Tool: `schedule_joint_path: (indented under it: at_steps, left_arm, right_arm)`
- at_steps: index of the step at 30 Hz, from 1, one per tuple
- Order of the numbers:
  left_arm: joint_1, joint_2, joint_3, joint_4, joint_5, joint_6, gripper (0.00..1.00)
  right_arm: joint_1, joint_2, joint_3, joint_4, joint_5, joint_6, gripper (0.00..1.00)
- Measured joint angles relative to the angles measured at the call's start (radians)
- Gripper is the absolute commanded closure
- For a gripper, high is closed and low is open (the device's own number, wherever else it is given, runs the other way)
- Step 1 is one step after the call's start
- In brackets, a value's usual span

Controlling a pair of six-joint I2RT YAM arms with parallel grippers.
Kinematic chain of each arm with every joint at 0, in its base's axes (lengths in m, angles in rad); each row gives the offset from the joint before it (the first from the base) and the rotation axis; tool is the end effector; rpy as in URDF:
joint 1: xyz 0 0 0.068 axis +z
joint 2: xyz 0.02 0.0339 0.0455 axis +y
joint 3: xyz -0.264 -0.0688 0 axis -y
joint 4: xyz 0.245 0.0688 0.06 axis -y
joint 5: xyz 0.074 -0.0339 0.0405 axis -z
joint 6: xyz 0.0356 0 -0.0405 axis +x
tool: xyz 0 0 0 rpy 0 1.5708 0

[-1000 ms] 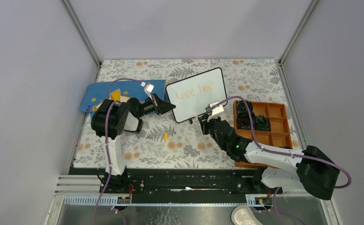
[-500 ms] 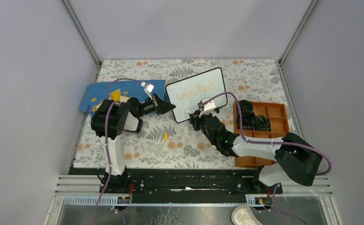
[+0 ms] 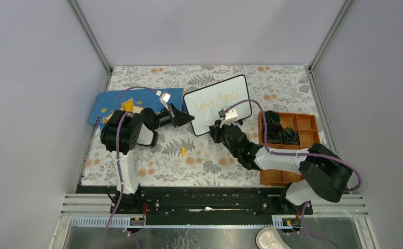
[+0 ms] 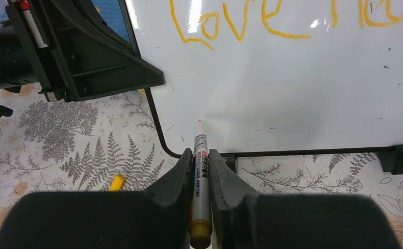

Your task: Write a sentence on the whiteboard

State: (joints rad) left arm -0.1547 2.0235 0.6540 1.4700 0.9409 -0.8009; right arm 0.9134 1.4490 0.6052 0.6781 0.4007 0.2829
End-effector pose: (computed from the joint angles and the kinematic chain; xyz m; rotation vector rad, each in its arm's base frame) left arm 0.3293 -0.0805 0.1324 0.3194 1.6677 -1.4209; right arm 0.1949 0.2297 0.2148 -0.2533 1.7346 0.5337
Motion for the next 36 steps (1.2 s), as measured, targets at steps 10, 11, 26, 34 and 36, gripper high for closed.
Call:
schedule_joint_path:
  at_steps: [10, 11, 26, 34, 36]
  left_arm:
    - [-0.001, 0.000, 0.000, 0.000, 0.000, 0.000, 1.00]
    - [-0.001, 0.000, 0.000, -0.001, 0.000, 0.000, 1.00]
    - [-0.001, 0.000, 0.000, -0.003, 0.000, 0.001, 1.00]
    - [-0.001, 0.000, 0.000, -0.005, 0.000, 0.007, 1.00]
    - [-0.001, 0.000, 0.000, -0.006, 0.000, 0.008, 1.00]
  right_arm:
    - [0.000, 0.027, 0.016, -0.008, 0.016, 0.009, 1.00]
    - [0.000, 0.027, 0.016, -0.008, 0.022, 0.010, 1.00]
    - [0.000, 0.059, 0.056, -0.038, 0.061, 0.009, 1.00]
    - [0.000, 0.067, 0.073, -0.041, 0.058, 0.009, 1.00]
    - [0.000, 0.067, 0.073, -0.041, 0.057, 0.009, 1.00]
